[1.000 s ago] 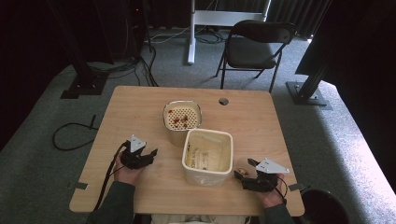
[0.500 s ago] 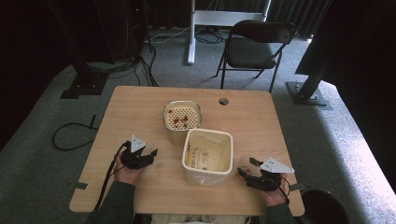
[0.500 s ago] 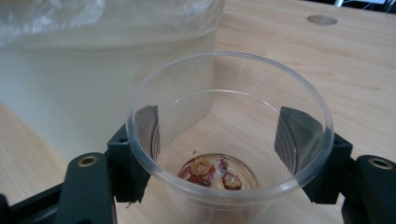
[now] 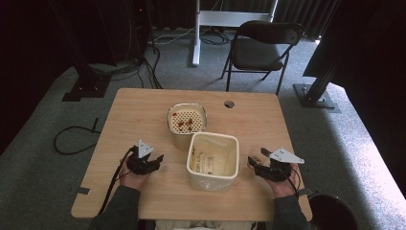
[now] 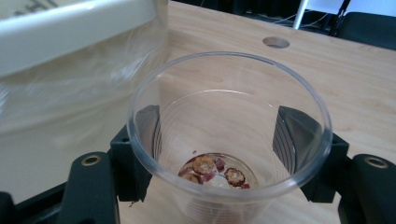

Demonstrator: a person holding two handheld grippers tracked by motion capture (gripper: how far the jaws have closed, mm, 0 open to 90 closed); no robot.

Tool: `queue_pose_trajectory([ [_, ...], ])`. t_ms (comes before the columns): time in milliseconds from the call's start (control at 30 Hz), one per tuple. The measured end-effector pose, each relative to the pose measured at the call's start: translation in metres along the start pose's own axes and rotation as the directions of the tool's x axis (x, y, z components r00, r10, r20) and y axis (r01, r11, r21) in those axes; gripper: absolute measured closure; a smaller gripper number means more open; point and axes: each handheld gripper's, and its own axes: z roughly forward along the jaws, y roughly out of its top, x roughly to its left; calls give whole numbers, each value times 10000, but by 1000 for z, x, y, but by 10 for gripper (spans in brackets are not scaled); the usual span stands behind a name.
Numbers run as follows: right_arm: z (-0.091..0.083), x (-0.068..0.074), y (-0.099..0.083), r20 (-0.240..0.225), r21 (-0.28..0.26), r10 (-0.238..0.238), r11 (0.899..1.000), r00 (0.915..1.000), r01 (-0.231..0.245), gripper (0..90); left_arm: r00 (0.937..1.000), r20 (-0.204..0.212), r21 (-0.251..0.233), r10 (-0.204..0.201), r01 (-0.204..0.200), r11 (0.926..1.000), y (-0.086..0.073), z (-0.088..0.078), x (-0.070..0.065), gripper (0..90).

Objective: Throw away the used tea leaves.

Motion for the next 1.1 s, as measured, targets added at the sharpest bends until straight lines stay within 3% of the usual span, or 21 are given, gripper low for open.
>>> queue_pose_trajectory([
  [433, 18, -10, 29, 282, -257, -32, 9997, 9996, 39, 323, 9999, -74, 189, 132, -131, 9997, -3, 5, -1, 424],
  [500, 24, -11, 38, 505, -651, -211, 9976, 9985, 243, 325, 9998, -89, 219, 178, -176, 9996, -3, 6, -1, 424],
  [600, 28, -11, 46, 636, -723, -380, 9965, 9973, 426, 329, 9998, -79, 235, 196, -194, 9995, -4, 7, -1, 424],
  [1100, 44, -15, 97, 297, -715, -220, 9972, 9993, 241, 329, 9996, -78, 403, 261, -258, 9989, -5, 12, -2, 424],
])
